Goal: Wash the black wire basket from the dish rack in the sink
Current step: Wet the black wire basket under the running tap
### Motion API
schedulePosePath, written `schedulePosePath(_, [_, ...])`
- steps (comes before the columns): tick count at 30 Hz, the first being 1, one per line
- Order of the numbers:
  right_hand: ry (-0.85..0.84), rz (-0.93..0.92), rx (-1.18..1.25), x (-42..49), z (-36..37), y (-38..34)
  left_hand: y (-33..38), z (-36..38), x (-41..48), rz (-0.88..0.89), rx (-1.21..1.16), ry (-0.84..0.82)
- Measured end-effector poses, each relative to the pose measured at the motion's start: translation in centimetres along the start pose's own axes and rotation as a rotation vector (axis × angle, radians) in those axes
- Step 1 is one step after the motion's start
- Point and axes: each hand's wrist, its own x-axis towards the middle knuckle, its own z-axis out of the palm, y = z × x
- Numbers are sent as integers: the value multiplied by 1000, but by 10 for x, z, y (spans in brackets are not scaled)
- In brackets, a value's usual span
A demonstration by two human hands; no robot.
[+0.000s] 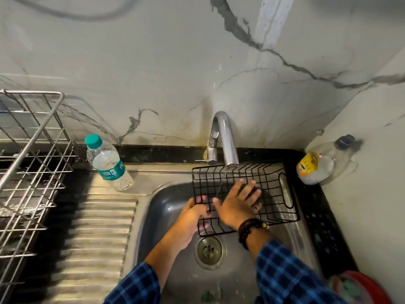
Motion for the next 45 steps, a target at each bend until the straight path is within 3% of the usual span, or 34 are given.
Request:
schedulePosePath(3, [-127,-157,5,-9,7,-19,6,2,6,90,21,-3])
schedulePosePath(6, [-172,-490,-74,-6,1,15,5,-13,10,115,53,5])
schedulePosePath(9, [120,-748,-205,-2,-13,53,1,-21,12,76,10,19])
schedulePosePath(11, [238,-782,-69,-1,-19,48,-3,-17,13,45,-43,-18])
schedulePosePath(13, [78,-717,246,2,-19,28,-5,-7,12,52,-45,-98])
schedulePosePath(16, [-127,-412,718,14,-33,15,-10,-2,12,65,-69,-125])
schedulePosePath(18, [-48,-182,965,26,-45,30,-11,-11,15,56,-84,-85])
schedulePosePath(21, [332,49,1082,36,-49,59,-15,-26,17,52,-102,-67])
schedulePosePath(24, [517,62,920,21,-33,43,-19,-23,13,61,-71,-90])
schedulePosePath(27, [296,-202,712,5,-24,6,-19,-8,7,92,9,-121])
schedulePosePath(29, [115,-244,580,-13,-33,6,-19,-7,3,131,40,-83])
schedulePosePath(30, [115,-244,519,-26,-42,14,-21,-12,3,154,67,-47])
schedulePosePath(31, [228,-260,458,-40,-54,26,-22,-19,2,186,113,-16])
schedulePosePath(33, [676,-314,471,-64,-78,42,-23,-33,-2,263,228,39])
schedulePosePath(34, [819,-338,474,-61,-84,45,-24,-37,-3,306,286,62])
schedulePosePath(35, [808,-338,436,-54,-90,45,-24,-38,-5,354,335,71])
schedulePosePath(38, [292,-284,115,-30,-88,25,-16,-30,-11,497,420,56])
schedulePosePath(39, [198,-309,45,-30,-82,14,-14,-26,-11,539,445,46])
schedulePosePath(45, [150,-641,24,-53,-67,8,-19,-31,-10,724,542,43])
